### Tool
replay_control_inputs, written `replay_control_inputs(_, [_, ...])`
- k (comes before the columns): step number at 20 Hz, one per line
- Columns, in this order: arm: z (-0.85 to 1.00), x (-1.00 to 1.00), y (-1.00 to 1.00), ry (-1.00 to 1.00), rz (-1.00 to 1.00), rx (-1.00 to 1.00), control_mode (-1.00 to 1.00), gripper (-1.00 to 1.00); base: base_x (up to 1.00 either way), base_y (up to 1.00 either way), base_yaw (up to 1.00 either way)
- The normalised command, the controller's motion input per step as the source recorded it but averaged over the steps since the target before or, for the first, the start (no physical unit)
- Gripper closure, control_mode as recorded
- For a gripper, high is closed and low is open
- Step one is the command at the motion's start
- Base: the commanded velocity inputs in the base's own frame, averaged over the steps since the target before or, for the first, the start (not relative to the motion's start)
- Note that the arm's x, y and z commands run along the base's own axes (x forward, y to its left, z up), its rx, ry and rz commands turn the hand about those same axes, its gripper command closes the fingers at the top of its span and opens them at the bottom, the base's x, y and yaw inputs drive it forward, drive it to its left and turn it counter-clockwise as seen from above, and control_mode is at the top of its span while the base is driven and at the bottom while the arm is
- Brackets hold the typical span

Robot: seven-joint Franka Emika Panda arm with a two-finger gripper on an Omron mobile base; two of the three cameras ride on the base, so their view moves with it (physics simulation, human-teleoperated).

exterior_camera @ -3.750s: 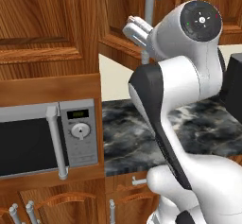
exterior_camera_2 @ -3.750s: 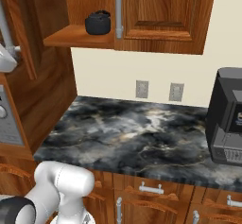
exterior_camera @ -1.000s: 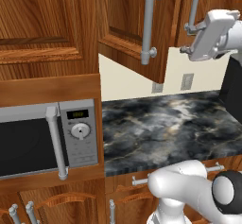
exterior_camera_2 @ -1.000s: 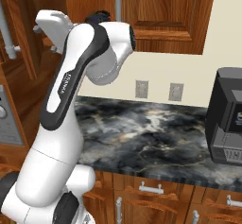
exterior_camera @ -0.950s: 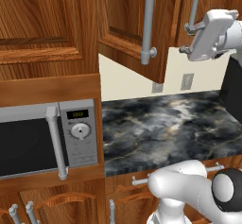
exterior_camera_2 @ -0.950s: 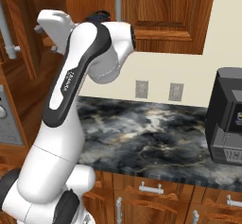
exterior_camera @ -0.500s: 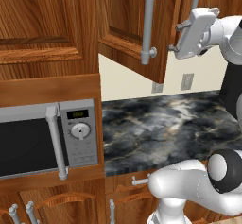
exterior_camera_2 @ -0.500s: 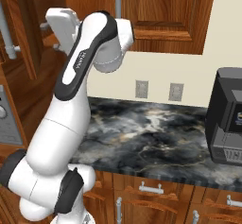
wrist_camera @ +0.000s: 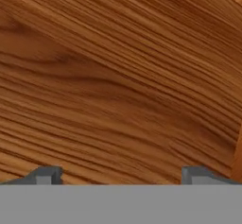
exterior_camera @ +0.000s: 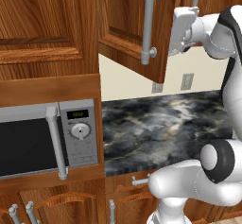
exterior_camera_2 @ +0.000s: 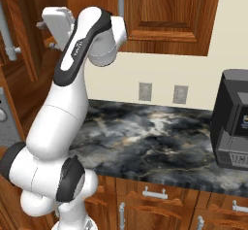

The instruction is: Open the cabinet, pick the kettle from the cabinet, and place it in the sink.

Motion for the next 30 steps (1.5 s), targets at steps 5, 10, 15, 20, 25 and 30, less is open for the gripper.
replay_control_inputs(5, [-0.07, -0.15, 0.51, -0.05, 0.0, 0.0, -1.0, -1.0, 0.0, 0.0, 0.0])
replay_control_inputs(10, [-0.12, -0.25, 0.55, 0.0, 0.0, 0.0, -1.0, -1.0, 0.0, 0.0, 0.0])
replay_control_inputs(15, [-0.14, -0.31, 0.62, -0.06, 0.0, 0.0, -1.0, -1.0, 0.0, 0.0, 0.0])
replay_control_inputs(20, [-0.14, -0.29, 0.67, -0.15, -0.02, 0.0, -1.0, -1.0, 0.0, 0.0, 0.0])
replay_control_inputs(25, [-0.05, -0.1, 0.4, -0.16, -0.07, 0.0, -1.0, -1.0, 0.0, 0.0, 0.0])
replay_control_inputs(30, [0.02, 0.0, -0.39, -0.07, -0.02, -0.05, -1.0, -1.0, 0.0, 0.0, 0.0])
